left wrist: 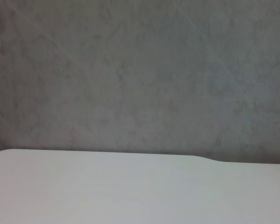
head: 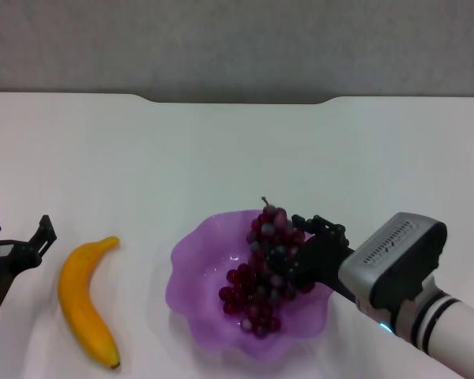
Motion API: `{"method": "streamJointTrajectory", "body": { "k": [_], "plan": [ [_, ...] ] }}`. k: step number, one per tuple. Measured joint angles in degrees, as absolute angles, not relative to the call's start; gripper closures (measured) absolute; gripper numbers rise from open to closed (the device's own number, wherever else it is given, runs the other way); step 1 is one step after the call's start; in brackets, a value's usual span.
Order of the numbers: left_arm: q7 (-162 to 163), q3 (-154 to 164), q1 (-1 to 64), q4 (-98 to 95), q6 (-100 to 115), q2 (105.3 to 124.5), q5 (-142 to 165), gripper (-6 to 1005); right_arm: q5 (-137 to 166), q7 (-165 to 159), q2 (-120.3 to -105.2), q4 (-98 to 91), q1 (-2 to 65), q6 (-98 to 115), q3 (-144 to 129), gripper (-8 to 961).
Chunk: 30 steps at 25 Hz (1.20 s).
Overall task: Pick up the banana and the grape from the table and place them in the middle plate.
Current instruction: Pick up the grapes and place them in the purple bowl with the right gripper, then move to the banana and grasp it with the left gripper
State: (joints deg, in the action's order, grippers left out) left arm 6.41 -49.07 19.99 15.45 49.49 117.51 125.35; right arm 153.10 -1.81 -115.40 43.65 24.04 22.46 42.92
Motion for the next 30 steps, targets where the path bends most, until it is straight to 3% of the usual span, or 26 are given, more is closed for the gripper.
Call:
{"method": "streamJointTrajectory", "body": {
  "k": [11,18,30],
  "plan": [
    [6.4,-49.1,19.9,15.5,49.5,117.45,125.1,117,153.3,-1.2,-115.45,41.6,21.5,33.3,42.4,48],
    [6.5,-48.6,18.5,18.0,50.0,117.48,125.5,116,153.4,-1.1,-115.22,39.1,17.0,41.1,47.6,50],
    [6.4,-48.4,18.0,19.7,53.2,117.53,127.0,116,146.9,-2.0,-115.55,27.7,15.2,56.8,48.5,54]
  ]
}}
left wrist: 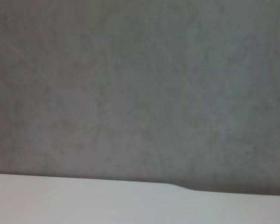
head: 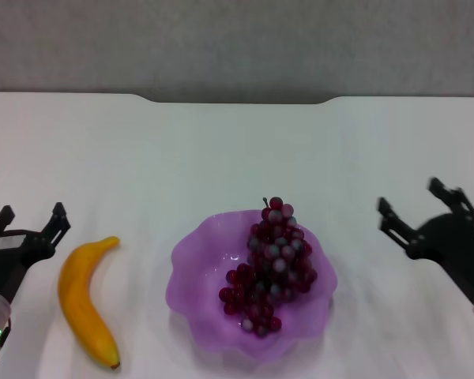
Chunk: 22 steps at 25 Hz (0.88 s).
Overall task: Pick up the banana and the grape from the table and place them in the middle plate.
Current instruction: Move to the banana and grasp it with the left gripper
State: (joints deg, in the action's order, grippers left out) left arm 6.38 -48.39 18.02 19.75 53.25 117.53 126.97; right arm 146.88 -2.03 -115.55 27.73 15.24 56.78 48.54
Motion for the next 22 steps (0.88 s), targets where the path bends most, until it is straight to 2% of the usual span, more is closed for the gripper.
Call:
{"method": "streamJointTrajectory", "body": {
  "k": [5,10,13,16,18,21,22],
  "plan": [
    [6.5,-47.3,17.3,22.4,53.5,117.53,127.3,116,141.2,-2.1,-115.61,24.7,14.4,56.7,48.8,55],
    [6.4,-46.6,16.8,26.9,50.8,116.74,129.1,117,138.4,-2.4,-115.39,22.5,15.5,52.5,48.4,56],
    [5.5,-48.1,15.6,34.1,44.7,115.05,129.7,117,138.3,-2.1,-115.44,22.2,15.7,50.9,48.3,57],
    [-0.6,-53.6,11.7,47.1,33.3,112.91,131.6,117,138.3,-2.1,-115.39,22.0,15.8,50.8,48.3,58],
    [-8.0,-60.5,8.2,56.1,22.2,113.52,132.4,117,138.3,-2.3,-115.29,22.0,16.0,50.4,48.4,58],
    [-20.1,-71.7,2.6,68.5,5.8,116.74,132.3,117,138.4,-2.3,-115.32,22.1,16.4,49.4,48.4,59],
    [-22.4,-73.3,1.3,71.5,1.9,117.07,131.7,117,138.5,-2.2,-115.37,22.2,16.6,48.8,48.3,59]
  ]
}}
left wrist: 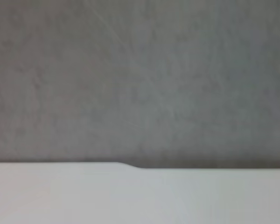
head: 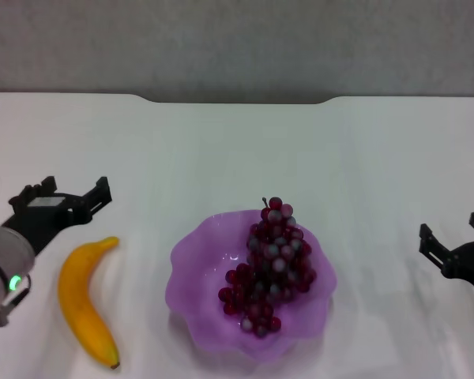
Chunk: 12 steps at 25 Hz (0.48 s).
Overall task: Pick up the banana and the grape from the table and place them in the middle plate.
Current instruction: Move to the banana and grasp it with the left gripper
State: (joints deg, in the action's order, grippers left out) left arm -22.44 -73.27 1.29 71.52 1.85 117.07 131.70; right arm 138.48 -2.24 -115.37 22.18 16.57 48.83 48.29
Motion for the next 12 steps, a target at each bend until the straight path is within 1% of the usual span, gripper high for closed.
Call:
{"method": "streamJointTrajectory", "body": {
  "k": [2,5,7,12],
  "plan": [
    [-25.3,-75.4,-0.9,76.3,-4.9,117.04,129.6,117,138.7,-2.2,-115.41,22.4,16.8,48.1,48.2,59],
    [-26.2,-78.3,-1.1,77.9,-10.4,116.94,128.8,117,138.5,-2.2,-115.39,22.4,16.8,47.3,48.2,59],
    [-26.4,-80.6,-0.3,77.7,-14.2,116.97,129.2,117,138.4,-2.3,-115.38,22.5,16.8,46.8,48.2,59],
    [-24.5,-86.3,4.0,77.9,-26.6,117.00,136.1,117,138.4,-2.3,-115.35,22.3,16.8,46.6,48.2,59]
  ]
}}
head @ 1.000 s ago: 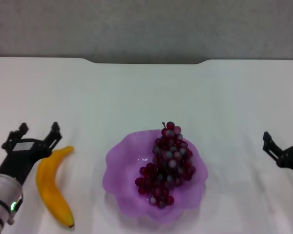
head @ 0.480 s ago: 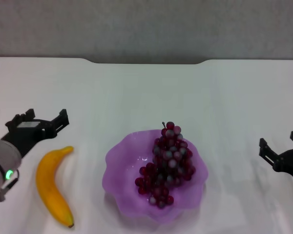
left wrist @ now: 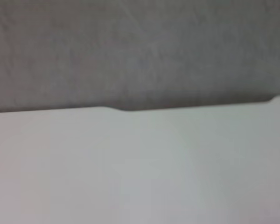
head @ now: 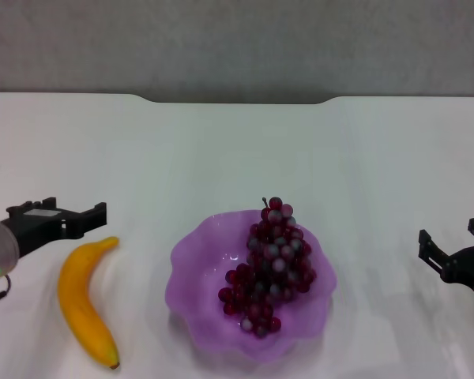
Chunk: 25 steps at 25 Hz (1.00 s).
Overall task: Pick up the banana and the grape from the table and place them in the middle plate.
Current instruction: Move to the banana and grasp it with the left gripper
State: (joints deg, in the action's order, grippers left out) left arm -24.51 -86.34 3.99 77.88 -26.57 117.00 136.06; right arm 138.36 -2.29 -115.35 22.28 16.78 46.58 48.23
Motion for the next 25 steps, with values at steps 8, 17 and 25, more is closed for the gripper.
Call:
{"method": "streamJointTrajectory", "body": {
  "k": [8,17,25],
  "plan": [
    [-5.0,-89.1,11.9,77.8,-42.9,116.91,162.4,116,138.6,-2.3,-115.31,22.5,16.8,45.7,48.3,59],
    [3.6,-86.4,14.1,76.8,-50.0,116.88,164.6,116,138.8,-2.3,-115.31,22.6,17.0,45.7,48.3,59],
    [9.4,-84.1,14.3,74.9,-48.7,117.07,164.6,116,138.8,-2.2,-115.31,22.5,17.0,45.7,48.3,59]
  ]
}}
